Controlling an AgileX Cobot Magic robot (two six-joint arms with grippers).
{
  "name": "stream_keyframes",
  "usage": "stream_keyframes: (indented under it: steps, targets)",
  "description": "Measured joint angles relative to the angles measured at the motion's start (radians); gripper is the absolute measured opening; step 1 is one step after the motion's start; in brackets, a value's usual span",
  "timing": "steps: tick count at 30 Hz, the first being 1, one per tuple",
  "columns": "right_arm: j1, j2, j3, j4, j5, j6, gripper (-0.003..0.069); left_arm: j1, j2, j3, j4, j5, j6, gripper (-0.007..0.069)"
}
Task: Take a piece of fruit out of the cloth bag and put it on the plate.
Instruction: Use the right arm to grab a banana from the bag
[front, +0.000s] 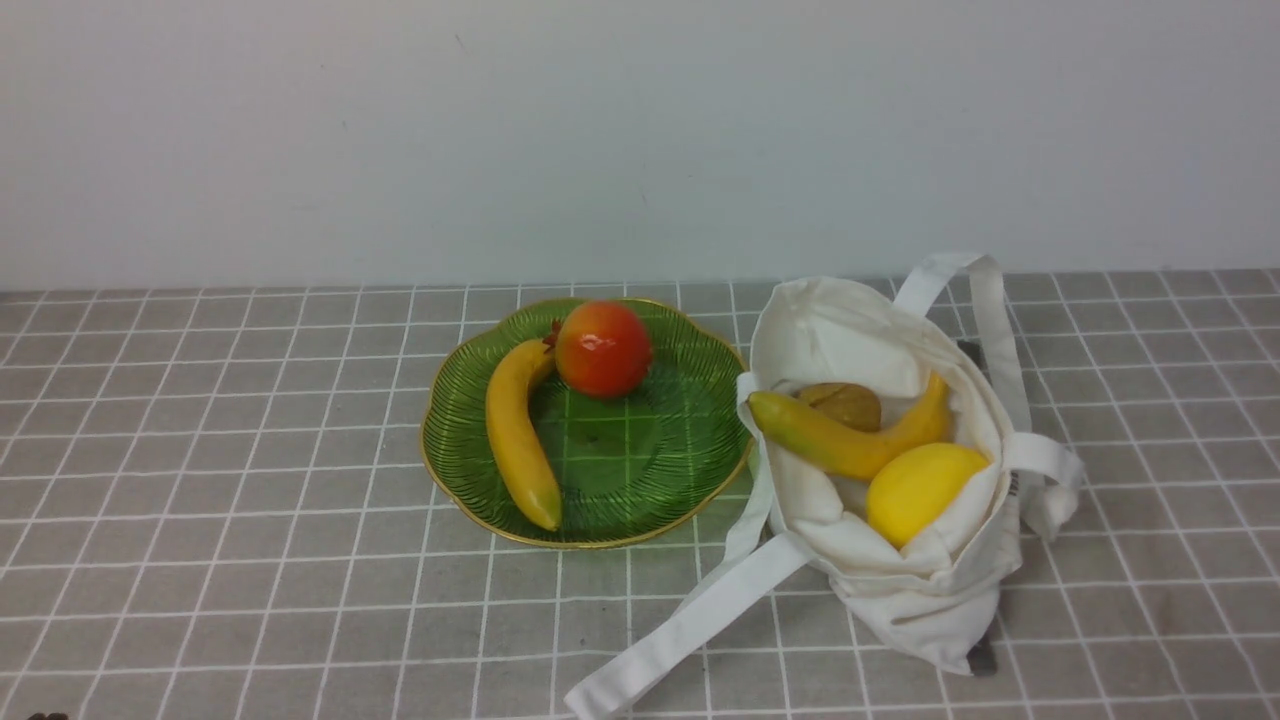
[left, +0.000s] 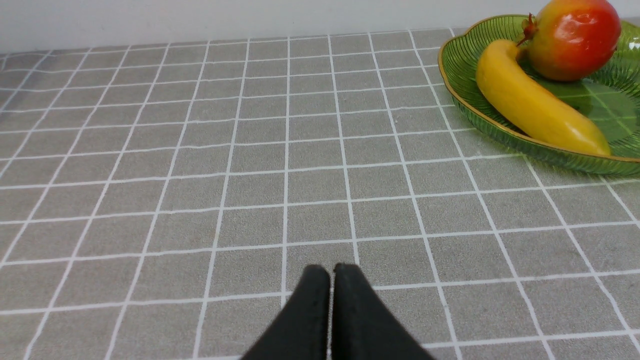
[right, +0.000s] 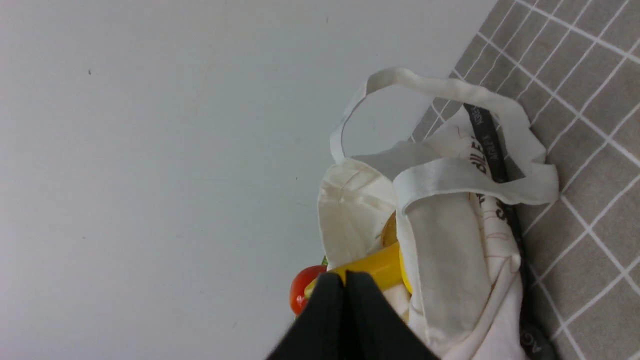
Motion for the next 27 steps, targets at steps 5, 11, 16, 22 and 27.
stream_keyframes:
  steps: [5,11,16,22,27]
  targets:
    - [0.001,0.000,-0.168,-0.048,0.135,-0.182,-0.0015,0.000,0.000,0.000,0.000,0.000,0.000,-0.0007]
    - [0.001,0.137,-0.433,-0.238,0.245,-0.287,-0.0015,0.000,0.000,0.000,0.000,0.000,0.000,-0.0007]
    - [0.001,0.471,-0.589,-0.447,0.542,-0.292,-0.0015,0.000,0.000,0.000,0.000,0.000,0.000,-0.0007]
    - [0.001,0.841,-0.661,-0.433,0.619,-0.403,-0.0013,0.000,0.000,0.000,0.000,0.000,0.000,-0.0007]
    - [0.062,1.141,-0.708,-0.215,0.605,-0.652,0.0015,0.000,0.000,0.000,0.000,0.000,0.000,-0.0007]
